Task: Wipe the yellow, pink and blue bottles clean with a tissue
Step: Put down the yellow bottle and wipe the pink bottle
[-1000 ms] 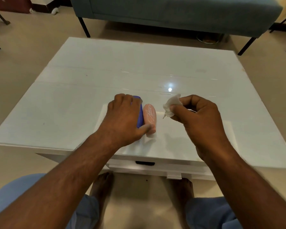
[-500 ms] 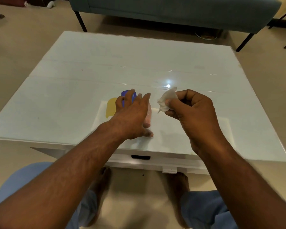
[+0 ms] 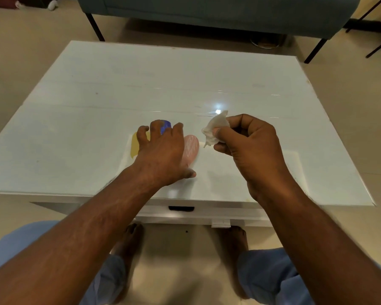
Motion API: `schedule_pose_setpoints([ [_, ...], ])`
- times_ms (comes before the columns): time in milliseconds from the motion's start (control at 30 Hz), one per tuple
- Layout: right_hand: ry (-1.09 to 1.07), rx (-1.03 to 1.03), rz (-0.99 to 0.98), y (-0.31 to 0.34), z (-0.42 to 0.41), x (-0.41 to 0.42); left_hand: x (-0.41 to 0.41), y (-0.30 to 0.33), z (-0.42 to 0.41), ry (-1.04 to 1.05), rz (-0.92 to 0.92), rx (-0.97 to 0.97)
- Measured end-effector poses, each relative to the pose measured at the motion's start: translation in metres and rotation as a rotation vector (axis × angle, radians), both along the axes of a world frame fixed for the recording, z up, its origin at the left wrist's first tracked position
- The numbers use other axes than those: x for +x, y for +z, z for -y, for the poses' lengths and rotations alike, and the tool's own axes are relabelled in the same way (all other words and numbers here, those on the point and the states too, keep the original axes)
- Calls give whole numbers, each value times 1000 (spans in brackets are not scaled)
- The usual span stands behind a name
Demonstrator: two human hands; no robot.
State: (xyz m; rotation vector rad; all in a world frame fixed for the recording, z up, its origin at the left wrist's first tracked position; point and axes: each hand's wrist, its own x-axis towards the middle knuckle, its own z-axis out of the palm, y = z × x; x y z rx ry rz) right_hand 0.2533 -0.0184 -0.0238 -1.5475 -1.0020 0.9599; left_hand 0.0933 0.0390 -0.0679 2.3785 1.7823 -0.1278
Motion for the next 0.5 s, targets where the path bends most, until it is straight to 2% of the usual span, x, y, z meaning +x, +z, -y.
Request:
schedule_pose_setpoints([
  [267, -2, 11, 7, -1, -2, 3, 2, -6, 10, -134, 216, -63],
  [500, -8, 20, 166, -4, -4, 10, -6, 1, 15, -196, -12, -37],
])
